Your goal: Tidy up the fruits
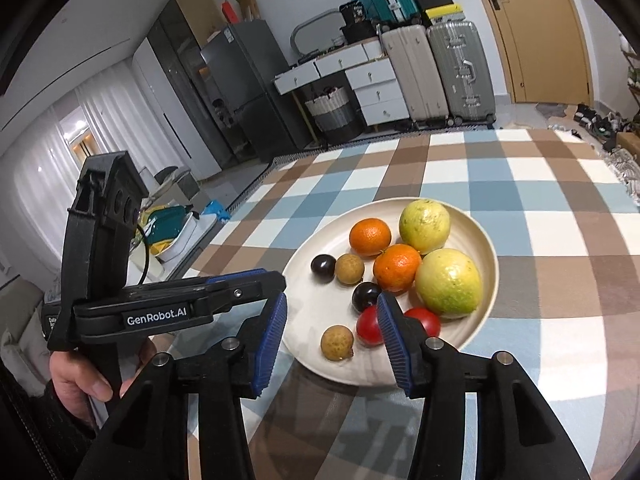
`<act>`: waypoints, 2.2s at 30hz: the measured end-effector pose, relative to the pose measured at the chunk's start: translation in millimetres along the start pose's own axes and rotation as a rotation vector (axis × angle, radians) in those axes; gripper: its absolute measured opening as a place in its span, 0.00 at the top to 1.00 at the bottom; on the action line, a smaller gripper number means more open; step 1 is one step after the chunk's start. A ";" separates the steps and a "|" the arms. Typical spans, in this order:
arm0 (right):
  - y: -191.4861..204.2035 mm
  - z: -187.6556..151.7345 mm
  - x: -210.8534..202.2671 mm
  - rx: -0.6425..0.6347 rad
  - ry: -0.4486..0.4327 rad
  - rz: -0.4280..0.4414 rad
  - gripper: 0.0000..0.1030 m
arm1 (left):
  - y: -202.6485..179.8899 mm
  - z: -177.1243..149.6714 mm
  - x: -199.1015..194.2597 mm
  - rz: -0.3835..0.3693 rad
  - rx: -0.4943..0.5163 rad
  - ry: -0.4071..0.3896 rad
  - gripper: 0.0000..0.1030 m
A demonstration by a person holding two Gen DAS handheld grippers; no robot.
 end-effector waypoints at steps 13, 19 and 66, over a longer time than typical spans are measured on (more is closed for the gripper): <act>23.6 -2.0 -63.6 -0.057 -0.224 -0.022 0.20 | -35.0 -21.0 -66.5 0.078 0.098 -0.193 0.41; 31.7 -7.9 -85.8 -0.077 -0.307 -0.024 0.07 | -44.3 -31.9 -100.2 0.148 0.115 -0.330 0.20; 4.3 -55.5 -94.7 -0.193 -0.383 -0.389 0.00 | -10.3 -92.7 -109.8 0.339 0.172 -0.606 0.01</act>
Point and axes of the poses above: each gripper's, at about its wrist camera, not at the fingertips, and x roughly the way its jaws point, y to its left, z to its top, the point moved 3 cm from there along x, roughly the way its jaws point, and after that the axes turned 2 degrees about -x, right-handed, at the moved point
